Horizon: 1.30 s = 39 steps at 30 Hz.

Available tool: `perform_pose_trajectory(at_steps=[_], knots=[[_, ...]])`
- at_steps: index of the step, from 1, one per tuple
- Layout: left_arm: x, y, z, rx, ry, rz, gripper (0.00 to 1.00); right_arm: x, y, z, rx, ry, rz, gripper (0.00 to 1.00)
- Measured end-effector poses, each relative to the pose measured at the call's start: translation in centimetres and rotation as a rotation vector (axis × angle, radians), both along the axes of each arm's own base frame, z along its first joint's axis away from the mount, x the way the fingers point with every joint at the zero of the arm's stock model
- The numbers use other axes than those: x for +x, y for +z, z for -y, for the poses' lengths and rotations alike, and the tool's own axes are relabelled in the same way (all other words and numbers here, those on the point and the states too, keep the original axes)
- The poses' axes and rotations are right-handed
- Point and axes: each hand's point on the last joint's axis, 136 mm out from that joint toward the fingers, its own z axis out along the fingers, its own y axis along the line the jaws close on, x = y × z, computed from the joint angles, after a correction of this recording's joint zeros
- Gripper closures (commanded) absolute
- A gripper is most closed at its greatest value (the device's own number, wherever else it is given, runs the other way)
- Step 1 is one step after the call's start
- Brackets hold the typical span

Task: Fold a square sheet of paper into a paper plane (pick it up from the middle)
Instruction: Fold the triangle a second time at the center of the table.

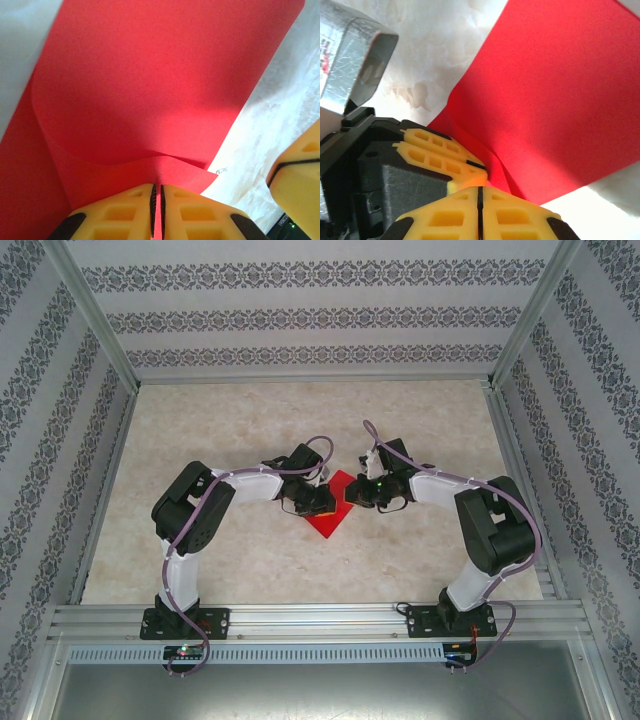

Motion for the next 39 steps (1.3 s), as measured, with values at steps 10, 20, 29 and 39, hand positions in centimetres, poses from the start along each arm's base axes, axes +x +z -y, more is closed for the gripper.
perform_pose_trajectory(at_steps=[10, 20, 29, 39], knots=[[-0.1, -0.1, 0.0, 0.001, -0.008, 0.004, 0.87, -0.7, -1.5, -1.1, 0.024, 0.017, -0.053, 0.95], [-0.1, -0.1, 0.0, 0.001, -0.017, 0.013, 0.86, -1.5, -2.8, -0.7, 0.004, 0.019, -0.087, 0.95], [-0.1, 0.0, 0.0, -0.002, -0.019, 0.012, 0.85, -2.2, -3.8, -0.1, -0.064, 0.041, -0.088, 0.95], [-0.1, 0.3, 0.1, -0.013, -0.023, 0.016, 0.82, -2.2, -3.9, -0.1, -0.124, 0.081, -0.062, 0.95]])
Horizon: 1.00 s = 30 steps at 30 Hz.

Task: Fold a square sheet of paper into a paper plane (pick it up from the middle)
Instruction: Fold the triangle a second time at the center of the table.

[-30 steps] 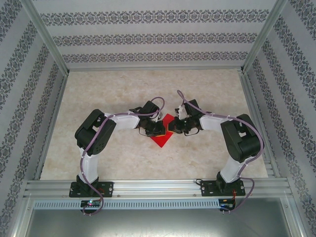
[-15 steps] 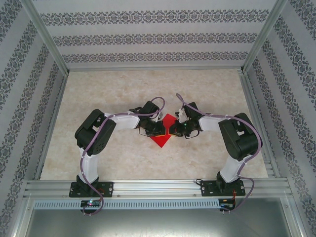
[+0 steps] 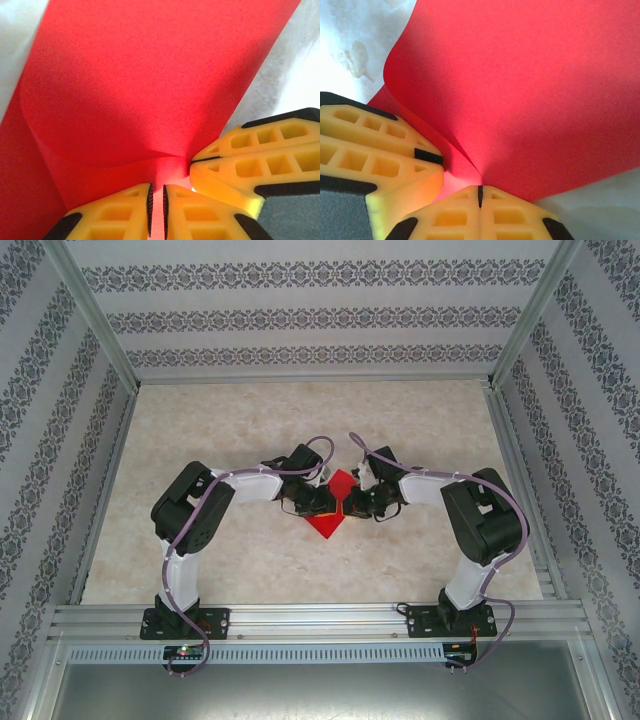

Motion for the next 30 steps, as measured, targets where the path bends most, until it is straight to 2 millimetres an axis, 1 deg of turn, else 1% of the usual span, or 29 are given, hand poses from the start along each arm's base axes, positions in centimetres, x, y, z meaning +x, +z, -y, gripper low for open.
perform_pose_trajectory(at_steps=[5, 10, 17, 24, 30], knots=[[-0.1, 1.0, 0.2, -0.022, -0.010, 0.010, 0.82, 0.0, 0.0, 0.0, -0.020, 0.014, 0.006, 0.95], [-0.9, 1.6, 0.0, -0.043, -0.026, 0.006, 0.83, 0.0, -0.1, 0.0, -0.030, 0.019, 0.008, 0.95], [-2.9, 0.4, -0.6, -0.038, -0.053, -0.042, 0.84, 0.0, -0.1, 0.0, -0.031, 0.024, 0.013, 0.95], [-4.2, 0.4, -0.2, -0.054, -0.088, -0.054, 0.84, 0.0, -0.1, 0.0, -0.031, 0.030, 0.016, 0.95], [-4.7, 0.2, -0.1, -0.065, -0.100, -0.059, 0.83, 0.0, -0.1, 0.0, -0.032, 0.030, 0.017, 0.95]])
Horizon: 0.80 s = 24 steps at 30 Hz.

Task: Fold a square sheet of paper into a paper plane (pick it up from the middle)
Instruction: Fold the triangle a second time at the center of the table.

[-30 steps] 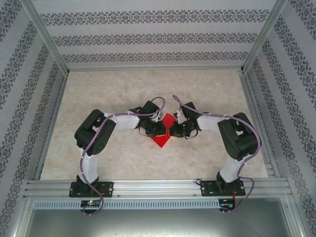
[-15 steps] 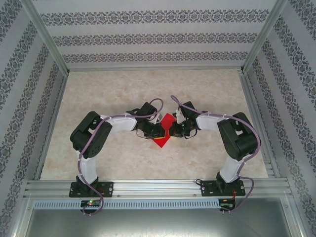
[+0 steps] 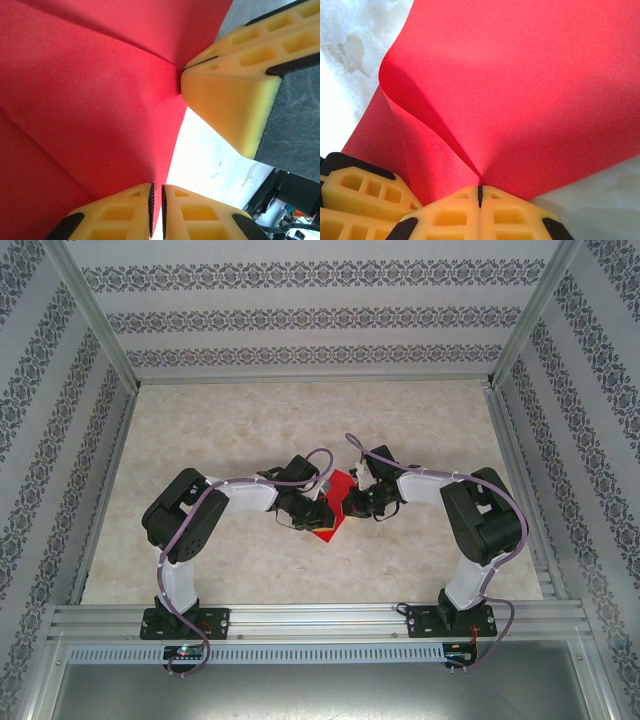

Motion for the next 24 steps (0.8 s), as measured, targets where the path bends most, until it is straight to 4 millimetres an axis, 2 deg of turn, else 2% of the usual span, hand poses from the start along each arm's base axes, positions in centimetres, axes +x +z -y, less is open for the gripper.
perform_pose_trajectory(at_steps=[24], knots=[[-2.1, -0.6, -0.2, -0.016, -0.084, 0.020, 0.84, 0.0, 0.0, 0.1, -0.012, 0.003, 0.000, 0.96]])
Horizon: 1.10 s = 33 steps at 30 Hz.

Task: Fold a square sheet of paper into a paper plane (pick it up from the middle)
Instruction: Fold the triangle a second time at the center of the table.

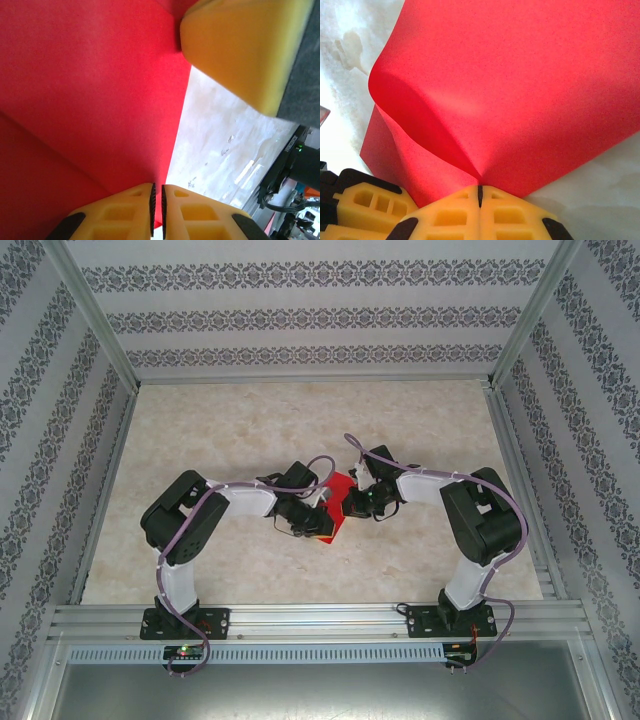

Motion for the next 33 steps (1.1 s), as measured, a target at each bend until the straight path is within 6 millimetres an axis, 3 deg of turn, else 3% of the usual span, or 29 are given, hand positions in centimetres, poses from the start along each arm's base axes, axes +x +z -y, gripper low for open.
perform_pose_trajectory(at_steps=[16, 22, 29, 33], knots=[[-1.9, -0.1, 0.0, 0.025, -0.068, 0.012, 0.84, 0.0, 0.0, 0.1, -0.003, 0.000, -0.001, 0.96], [-2.2, 0.8, 0.0, 0.020, -0.068, 0.016, 0.84, -0.1, 0.0, 0.0, -0.007, 0.005, 0.004, 0.96], [0.1, 3.8, 0.1, -0.006, -0.010, 0.102, 0.83, -0.1, 0.0, 0.0, -0.010, 0.017, 0.015, 0.96], [2.3, 4.4, -0.1, 0.006, 0.035, 0.137, 0.83, -0.1, 0.0, 0.0, -0.009, 0.017, 0.015, 0.96]])
